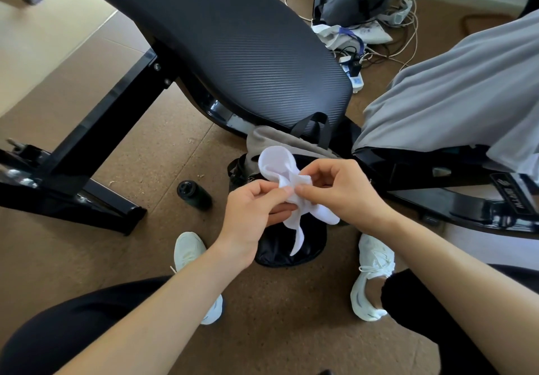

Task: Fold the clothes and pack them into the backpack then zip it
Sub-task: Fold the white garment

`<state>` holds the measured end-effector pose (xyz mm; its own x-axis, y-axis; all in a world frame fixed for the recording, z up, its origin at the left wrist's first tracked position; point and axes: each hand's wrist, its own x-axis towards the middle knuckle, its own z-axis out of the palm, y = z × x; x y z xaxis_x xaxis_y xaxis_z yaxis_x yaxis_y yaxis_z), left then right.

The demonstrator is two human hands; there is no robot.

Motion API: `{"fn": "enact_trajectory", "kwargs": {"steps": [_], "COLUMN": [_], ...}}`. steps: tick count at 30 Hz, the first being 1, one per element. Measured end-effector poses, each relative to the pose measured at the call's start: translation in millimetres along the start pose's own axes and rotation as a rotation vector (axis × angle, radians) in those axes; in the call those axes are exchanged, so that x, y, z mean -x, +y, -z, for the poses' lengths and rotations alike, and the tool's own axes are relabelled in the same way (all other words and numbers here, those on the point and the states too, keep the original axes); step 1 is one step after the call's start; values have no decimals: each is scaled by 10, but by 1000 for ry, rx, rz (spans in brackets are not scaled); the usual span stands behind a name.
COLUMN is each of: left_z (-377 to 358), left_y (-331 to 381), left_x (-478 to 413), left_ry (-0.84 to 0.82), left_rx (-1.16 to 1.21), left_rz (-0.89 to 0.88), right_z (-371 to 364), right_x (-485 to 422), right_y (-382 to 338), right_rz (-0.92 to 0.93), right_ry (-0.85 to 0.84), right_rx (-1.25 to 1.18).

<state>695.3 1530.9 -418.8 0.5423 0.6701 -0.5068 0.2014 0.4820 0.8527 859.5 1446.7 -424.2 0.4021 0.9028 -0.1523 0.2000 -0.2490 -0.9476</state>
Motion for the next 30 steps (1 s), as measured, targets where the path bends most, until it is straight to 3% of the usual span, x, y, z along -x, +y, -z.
{"fn": "enact_trajectory", "kwargs": {"steps": [6, 9, 13, 15, 19, 21, 24, 26, 30], "left_z": [-1, -30, -34, 3, 282, 433, 507, 472, 387], "left_y": [-31, -92, -89, -7, 160, 219, 195, 132, -7], "left_x": [-10, -6, 29, 53, -78, -186, -298, -309, -327], "left_ry": [-10, -21, -58, -20, 271, 217, -46, -136, -27], "left_rx": [85, 53, -25, -159, -415, -535, -726, -812, -912], "left_rz": [52, 30, -8, -121, -473, -525, -480, -494, -577], "right_z": [-26, -102, -54, -19, 7, 25, 38, 39, 49], "right_x": [33, 48, 14, 4, 7, 6, 6, 11, 20], "right_y": [-25, -10, 22, 33, 27, 19, 7, 4, 5], "right_rz": [115, 222, 265, 280, 297, 295, 296, 297, 290], "right_ry": [-76, -22, 22, 8, 12, 11, -17, -29, -63], "right_rx": [125, 317, 325, 305, 300, 293, 291, 297, 278]}}
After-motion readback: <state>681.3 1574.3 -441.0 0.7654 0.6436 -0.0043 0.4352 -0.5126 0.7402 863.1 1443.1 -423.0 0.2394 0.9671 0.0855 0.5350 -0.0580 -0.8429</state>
